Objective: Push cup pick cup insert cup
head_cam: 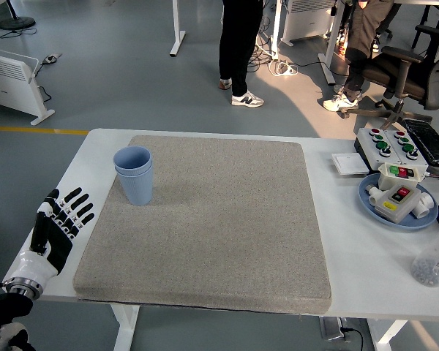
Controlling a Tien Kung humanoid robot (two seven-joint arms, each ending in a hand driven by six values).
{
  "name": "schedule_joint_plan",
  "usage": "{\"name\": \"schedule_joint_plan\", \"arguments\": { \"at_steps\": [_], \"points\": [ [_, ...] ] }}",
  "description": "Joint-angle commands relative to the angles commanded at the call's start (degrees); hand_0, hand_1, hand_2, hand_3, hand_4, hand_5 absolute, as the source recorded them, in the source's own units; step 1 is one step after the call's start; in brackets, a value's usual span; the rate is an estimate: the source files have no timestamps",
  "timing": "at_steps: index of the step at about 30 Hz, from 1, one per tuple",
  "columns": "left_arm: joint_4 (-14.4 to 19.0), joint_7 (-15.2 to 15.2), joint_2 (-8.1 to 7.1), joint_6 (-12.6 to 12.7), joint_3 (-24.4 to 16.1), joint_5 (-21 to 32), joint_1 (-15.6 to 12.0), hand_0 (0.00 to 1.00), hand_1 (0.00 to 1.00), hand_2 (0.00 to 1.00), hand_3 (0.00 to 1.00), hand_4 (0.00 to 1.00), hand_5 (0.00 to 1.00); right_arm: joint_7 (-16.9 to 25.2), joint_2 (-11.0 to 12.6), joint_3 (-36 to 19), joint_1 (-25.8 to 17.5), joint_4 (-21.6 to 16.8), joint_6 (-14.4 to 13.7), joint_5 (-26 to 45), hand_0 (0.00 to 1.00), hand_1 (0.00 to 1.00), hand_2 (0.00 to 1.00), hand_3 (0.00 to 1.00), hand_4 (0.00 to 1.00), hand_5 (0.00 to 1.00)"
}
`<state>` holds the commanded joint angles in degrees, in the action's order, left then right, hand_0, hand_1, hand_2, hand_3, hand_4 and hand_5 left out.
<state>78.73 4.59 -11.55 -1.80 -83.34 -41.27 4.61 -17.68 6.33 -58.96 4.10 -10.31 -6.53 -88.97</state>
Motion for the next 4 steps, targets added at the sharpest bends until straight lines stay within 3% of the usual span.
{"name": "schedule_joint_plan", "arguments": {
  "at_steps": [4],
  "points": [
    [-0.12, -0.05, 0.00, 0.07, -0.10, -0.04, 0.10, 0.850, 0.844, 0.857, 0.815, 0.624, 0.998, -0.03, -0.01, 0.05, 0.08, 0.00, 0.01, 0.04, 0.528, 0.546, 0.502, 0.553, 0.119, 0.975]
  ]
}}
